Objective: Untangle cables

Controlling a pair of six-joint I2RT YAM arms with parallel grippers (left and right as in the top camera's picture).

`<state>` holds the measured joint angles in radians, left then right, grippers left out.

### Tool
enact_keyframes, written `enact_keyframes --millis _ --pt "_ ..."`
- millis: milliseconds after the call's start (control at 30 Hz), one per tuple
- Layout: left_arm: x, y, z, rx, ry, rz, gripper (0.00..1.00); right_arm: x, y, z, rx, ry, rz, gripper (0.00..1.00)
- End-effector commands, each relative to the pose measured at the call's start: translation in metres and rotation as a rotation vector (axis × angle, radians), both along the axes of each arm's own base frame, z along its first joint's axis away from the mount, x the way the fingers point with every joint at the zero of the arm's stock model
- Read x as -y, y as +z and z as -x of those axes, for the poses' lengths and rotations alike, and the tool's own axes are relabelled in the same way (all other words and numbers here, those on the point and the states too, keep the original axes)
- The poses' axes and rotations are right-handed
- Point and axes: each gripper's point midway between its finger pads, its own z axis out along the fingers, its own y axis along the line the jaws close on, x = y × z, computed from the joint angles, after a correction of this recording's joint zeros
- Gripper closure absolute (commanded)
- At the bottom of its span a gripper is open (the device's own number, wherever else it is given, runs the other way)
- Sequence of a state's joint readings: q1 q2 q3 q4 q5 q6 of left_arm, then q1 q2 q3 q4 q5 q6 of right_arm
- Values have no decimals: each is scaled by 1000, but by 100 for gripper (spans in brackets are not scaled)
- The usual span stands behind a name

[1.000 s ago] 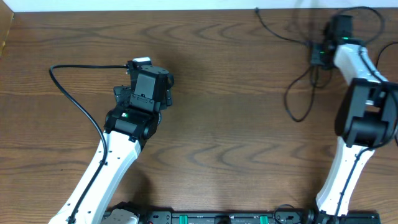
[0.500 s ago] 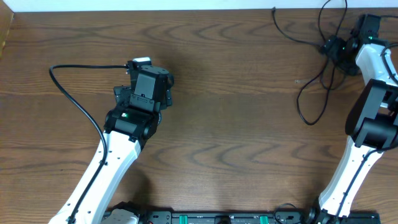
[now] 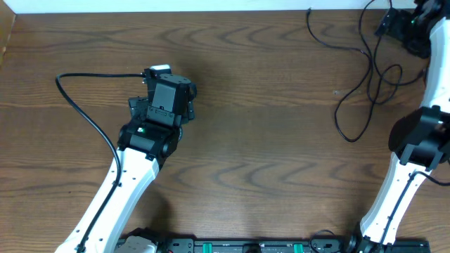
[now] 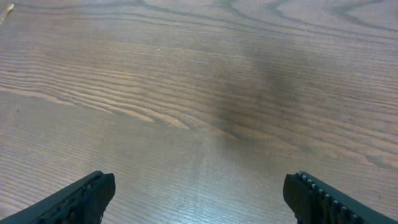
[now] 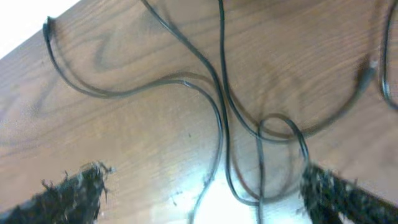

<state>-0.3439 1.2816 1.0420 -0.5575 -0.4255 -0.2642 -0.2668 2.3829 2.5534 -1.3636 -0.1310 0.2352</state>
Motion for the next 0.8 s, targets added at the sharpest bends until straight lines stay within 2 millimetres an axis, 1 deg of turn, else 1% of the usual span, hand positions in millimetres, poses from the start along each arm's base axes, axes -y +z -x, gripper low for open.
enact_keyframes --millis 0,33,67,133,200,400,433,500,633,733,767 --pt "-4 3 -1 6 12 -21 9 -8 28 24 -27 149 59 1" --pt "-4 3 -1 5 12 -21 9 -11 27 33 -62 171 54 1" --pt "-4 3 -1 6 12 -21 8 -16 24 48 -120 194 40 1" --pt "-4 3 -1 5 12 -21 9 -19 19 66 -195 213 25 1" --pt "-4 3 -1 6 12 -21 8 -22 10 70 -229 216 9 1" --pt "-4 3 -1 6 12 -21 8 -45 -24 85 -365 269 -9 1" --pt "-4 3 -1 6 12 -21 9 -49 -31 89 -396 281 -3 1" --pt "-4 3 -1 6 12 -21 8 -51 -39 95 -446 295 29 1" --pt "-4 3 -1 6 12 -21 9 -53 -49 105 -510 316 79 1" --pt "-4 3 -1 6 12 -21 9 -59 -51 124 -570 340 97 1" --pt "-4 3 -1 6 12 -21 8 -60 -50 127 -576 341 98 1"
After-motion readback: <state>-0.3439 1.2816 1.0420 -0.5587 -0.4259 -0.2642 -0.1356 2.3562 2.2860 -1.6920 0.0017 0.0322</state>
